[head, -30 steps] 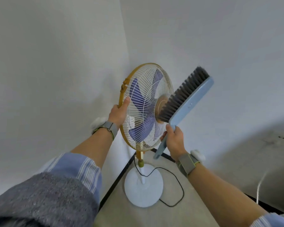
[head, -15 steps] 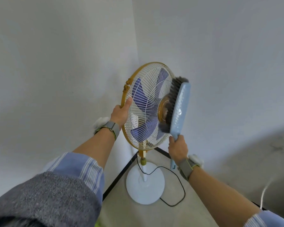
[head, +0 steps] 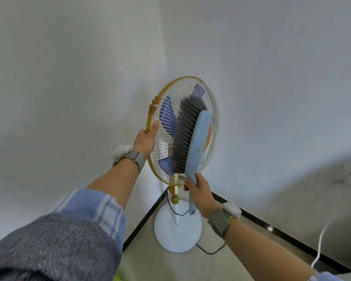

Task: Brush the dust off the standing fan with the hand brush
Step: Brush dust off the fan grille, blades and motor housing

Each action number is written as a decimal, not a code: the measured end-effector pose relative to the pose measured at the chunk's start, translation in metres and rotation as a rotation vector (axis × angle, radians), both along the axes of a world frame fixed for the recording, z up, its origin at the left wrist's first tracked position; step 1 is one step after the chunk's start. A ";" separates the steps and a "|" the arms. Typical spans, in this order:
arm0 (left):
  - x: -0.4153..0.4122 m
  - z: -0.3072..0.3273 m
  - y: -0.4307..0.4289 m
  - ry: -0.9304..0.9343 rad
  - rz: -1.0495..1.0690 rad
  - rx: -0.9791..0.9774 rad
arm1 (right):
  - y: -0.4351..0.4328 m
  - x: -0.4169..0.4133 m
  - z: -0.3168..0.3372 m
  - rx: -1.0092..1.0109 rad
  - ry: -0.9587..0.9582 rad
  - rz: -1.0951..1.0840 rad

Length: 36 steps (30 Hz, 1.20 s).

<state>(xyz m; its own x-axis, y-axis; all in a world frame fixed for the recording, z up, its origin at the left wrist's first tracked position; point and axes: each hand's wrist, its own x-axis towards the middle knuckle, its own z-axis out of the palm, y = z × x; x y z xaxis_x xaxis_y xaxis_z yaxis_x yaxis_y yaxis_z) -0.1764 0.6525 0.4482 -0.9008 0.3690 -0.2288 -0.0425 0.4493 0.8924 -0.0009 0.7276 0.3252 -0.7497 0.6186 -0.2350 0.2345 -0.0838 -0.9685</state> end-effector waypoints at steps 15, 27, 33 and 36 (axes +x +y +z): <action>-0.015 -0.031 -0.005 -0.124 0.133 0.065 | 0.043 -0.013 0.007 -0.013 0.049 -0.328; 0.029 -0.064 -0.025 -0.040 0.152 0.091 | 0.048 -0.020 0.016 -0.167 0.015 -0.234; 0.005 -0.045 -0.010 -0.024 0.146 0.047 | 0.011 -0.022 0.021 -0.184 0.080 -0.183; -0.004 -0.039 -0.004 -0.054 0.111 0.014 | -0.029 -0.021 0.002 -0.213 0.047 -0.097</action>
